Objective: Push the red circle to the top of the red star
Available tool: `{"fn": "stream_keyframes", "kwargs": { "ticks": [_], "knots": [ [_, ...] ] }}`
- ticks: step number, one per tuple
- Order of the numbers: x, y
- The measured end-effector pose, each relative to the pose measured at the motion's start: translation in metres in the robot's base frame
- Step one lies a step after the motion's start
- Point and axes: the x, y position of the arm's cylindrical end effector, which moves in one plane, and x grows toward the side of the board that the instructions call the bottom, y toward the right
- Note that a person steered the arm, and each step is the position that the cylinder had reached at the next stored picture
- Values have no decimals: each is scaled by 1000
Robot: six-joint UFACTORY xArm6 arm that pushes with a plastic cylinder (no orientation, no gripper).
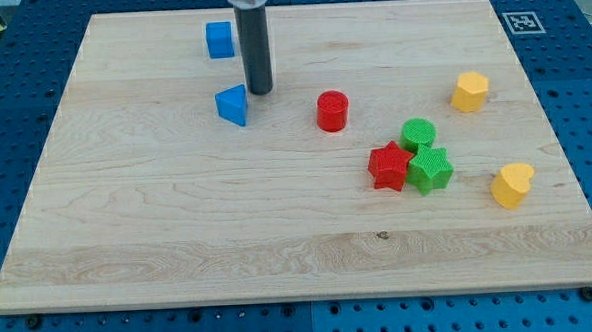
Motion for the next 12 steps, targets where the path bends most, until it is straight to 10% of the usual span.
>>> {"fn": "stream_keyframes", "kwargs": {
  "ticks": [12],
  "knots": [
    [62, 68]
  ]
}}
